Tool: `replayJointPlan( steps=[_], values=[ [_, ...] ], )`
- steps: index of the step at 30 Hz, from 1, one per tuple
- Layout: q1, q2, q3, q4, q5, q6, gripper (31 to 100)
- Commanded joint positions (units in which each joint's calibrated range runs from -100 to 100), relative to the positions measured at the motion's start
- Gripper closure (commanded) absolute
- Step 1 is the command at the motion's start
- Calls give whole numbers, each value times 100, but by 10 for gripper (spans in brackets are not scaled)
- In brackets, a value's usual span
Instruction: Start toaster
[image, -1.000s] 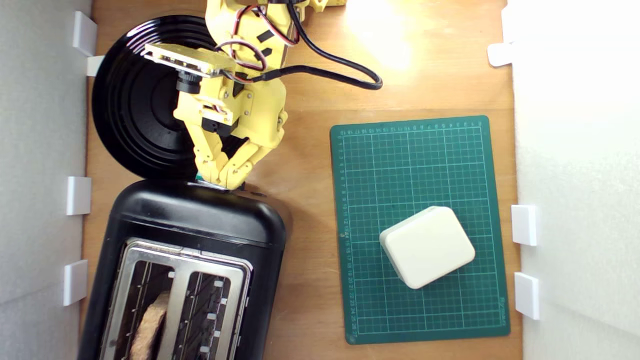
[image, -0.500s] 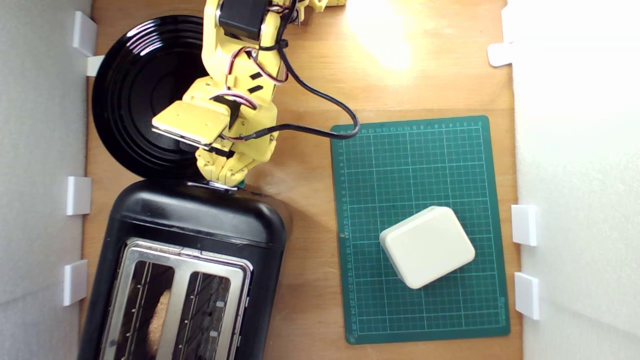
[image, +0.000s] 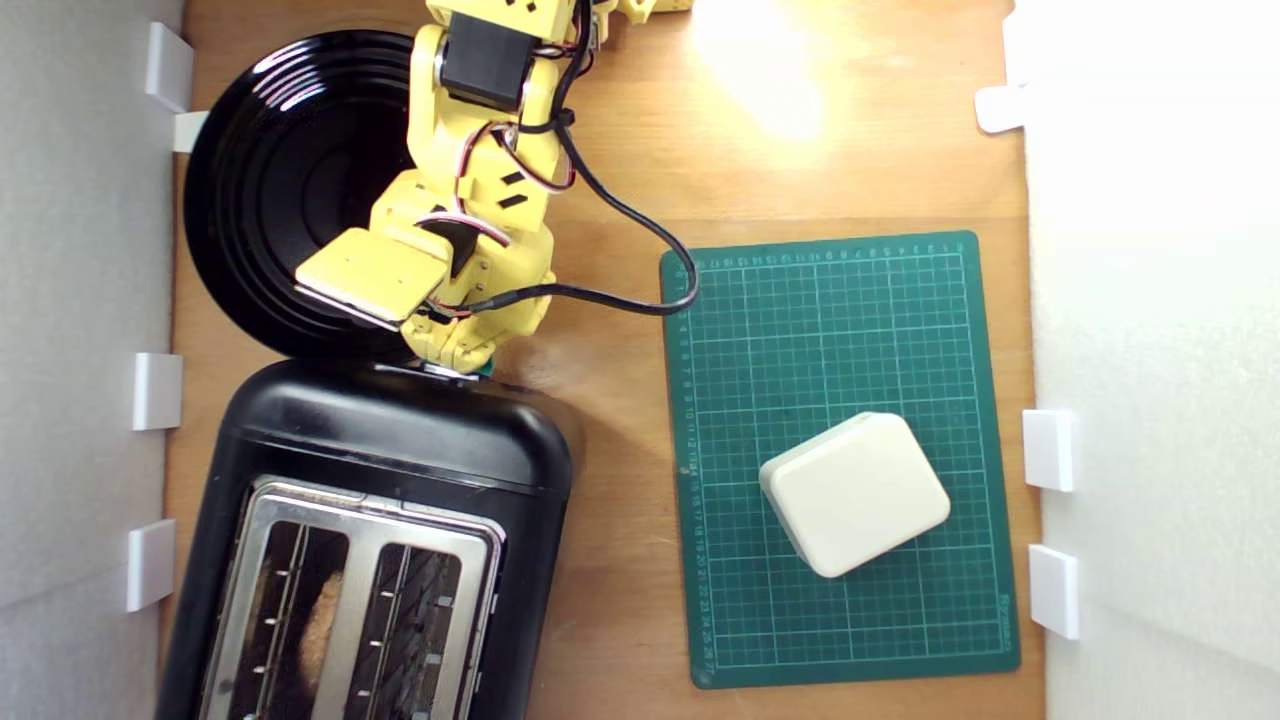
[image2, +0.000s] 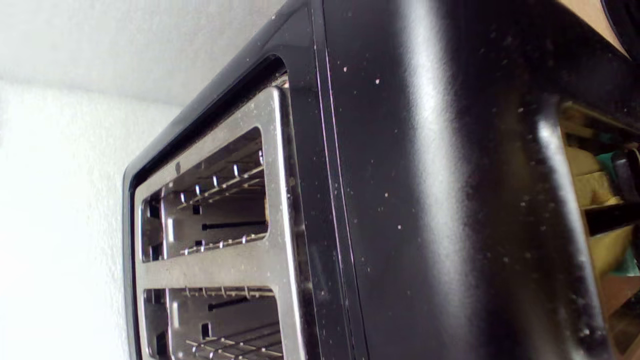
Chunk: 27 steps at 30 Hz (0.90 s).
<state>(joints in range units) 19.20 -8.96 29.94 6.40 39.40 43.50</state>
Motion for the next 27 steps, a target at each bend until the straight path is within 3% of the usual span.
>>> replayJointPlan(
  steps=[1,13,16,27],
  values=[
    [48,388,228,54,47,-85,989],
    [56,1079,1009,73,38,-74,989],
    [48,1204,1155,279,30,-85,989],
    [40,1604,1300,354,-82,-116,989]
  ],
)
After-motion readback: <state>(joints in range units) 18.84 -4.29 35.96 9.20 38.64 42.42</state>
